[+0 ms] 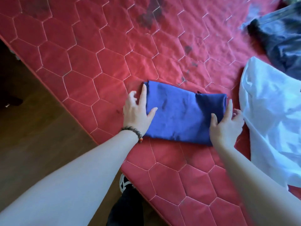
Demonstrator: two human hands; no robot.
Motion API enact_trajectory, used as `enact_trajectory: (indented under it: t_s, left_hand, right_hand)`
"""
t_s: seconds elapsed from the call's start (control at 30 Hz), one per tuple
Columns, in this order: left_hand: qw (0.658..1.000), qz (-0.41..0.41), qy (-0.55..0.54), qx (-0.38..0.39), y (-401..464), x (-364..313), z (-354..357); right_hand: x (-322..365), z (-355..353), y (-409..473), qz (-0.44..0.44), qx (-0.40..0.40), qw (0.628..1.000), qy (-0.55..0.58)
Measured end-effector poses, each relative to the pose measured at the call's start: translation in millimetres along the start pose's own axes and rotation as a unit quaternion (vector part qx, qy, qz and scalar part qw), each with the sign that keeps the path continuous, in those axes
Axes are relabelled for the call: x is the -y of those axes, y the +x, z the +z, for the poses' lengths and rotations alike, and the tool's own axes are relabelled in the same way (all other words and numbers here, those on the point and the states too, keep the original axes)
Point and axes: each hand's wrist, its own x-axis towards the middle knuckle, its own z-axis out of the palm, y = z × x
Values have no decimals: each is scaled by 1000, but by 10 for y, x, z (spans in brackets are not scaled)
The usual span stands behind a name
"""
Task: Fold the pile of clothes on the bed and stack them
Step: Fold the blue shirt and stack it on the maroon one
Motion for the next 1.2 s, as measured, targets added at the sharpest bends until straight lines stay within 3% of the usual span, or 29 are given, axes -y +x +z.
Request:
enact_trajectory:
  t_s: [0.07, 0.13, 0.23, 0.3, 0.43, 0.53, 0.77, 1.03, 1.2]
  left_hand:
    - [992, 41, 112, -43, -35, -54, 59]
    - [975, 149, 161, -35, -85, -137, 123]
    - [933, 266, 242, 27, -67, -282, 333]
    - [914, 257, 307, 68, 22, -326, 472]
    - [913, 214, 331, 104, 172, -222, 642]
    - [922, 196, 323, 91, 168, -182, 714]
    - [923, 182, 328, 85, 166, -177, 736]
    - [935, 154, 291, 135, 224, -241, 630]
    - [954, 113, 253, 118, 52, -565, 580]
  right_hand:
    - [-52, 51, -17, -41, -33, 996, -77]
    - [97, 135, -98, -134, -24, 987, -82]
    - [458, 410, -306, -295, 49, 952, -72]
    - [592, 606, -377, -330, 114, 934, -78]
    - [459, 764, -234, -312, 164, 930, -108]
    - [210, 731, -88, -311, 150, 927, -148]
    - [-235, 606, 25, -179, 90, 972, -124]
    - [-220, 568, 79, -174, 139, 970, -101]
    - [-316, 322, 154, -195, 203, 960, 2]
